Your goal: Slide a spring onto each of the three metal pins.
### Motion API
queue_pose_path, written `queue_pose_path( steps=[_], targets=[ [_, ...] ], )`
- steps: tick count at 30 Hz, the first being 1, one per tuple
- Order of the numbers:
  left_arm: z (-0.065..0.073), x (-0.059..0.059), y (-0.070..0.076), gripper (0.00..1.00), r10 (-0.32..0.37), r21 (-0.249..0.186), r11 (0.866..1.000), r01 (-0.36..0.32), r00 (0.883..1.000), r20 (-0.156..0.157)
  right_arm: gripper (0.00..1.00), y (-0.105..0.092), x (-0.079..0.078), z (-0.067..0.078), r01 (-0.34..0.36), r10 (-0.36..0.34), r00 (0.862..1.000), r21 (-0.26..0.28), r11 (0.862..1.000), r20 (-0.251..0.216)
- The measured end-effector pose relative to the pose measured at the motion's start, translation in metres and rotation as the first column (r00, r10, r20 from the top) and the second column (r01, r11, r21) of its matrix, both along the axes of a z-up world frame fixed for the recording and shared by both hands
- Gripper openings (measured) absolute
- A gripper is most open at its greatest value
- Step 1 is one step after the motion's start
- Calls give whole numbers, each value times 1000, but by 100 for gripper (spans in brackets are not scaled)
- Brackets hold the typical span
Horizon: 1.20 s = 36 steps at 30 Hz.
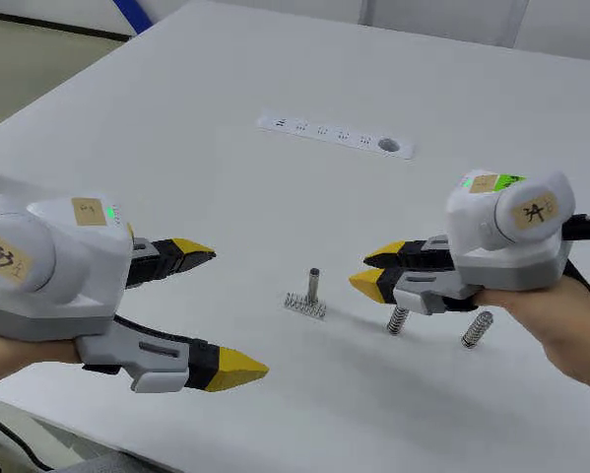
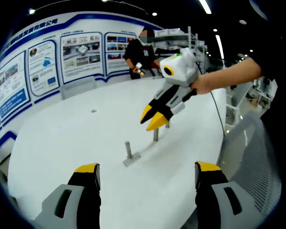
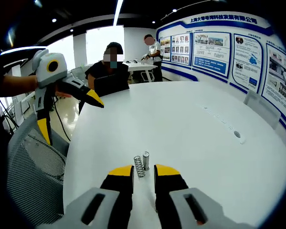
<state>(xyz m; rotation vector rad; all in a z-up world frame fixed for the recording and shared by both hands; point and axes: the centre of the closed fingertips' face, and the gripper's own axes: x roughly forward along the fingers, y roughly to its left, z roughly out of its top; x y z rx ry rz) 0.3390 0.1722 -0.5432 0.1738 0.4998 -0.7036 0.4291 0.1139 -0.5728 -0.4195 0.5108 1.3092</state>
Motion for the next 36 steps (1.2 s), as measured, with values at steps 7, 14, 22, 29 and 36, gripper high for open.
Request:
queue_pose_path(
  steps=[7, 14, 22, 29, 36],
  targets=[
    [4, 5, 2, 84, 15, -23, 1000, -15, 1000, 13, 17, 9, -4, -22, -65, 67, 998, -81, 995, 11],
    [2, 11, 3, 85, 4, -4, 1000, -4, 1000, 3, 18, 17, -7, -46, -102, 101, 995, -158, 982, -12],
    [-2, 13, 1, 84, 7, -29, 1000, -7, 1000, -10, 18, 22, -5, -68, -105, 107, 994, -236, 966, -6],
    [-1, 13, 7, 84, 21, -34, 999, -22, 1000, -9, 18, 25, 4, -81, -94, 86, 995, -258, 962, -41],
    [-1, 11, 18, 83, 45, -36, 998, -46, 999, -13, 17, 27, 6, -92, -93, 79, 995, -288, 953, -58]
  ],
)
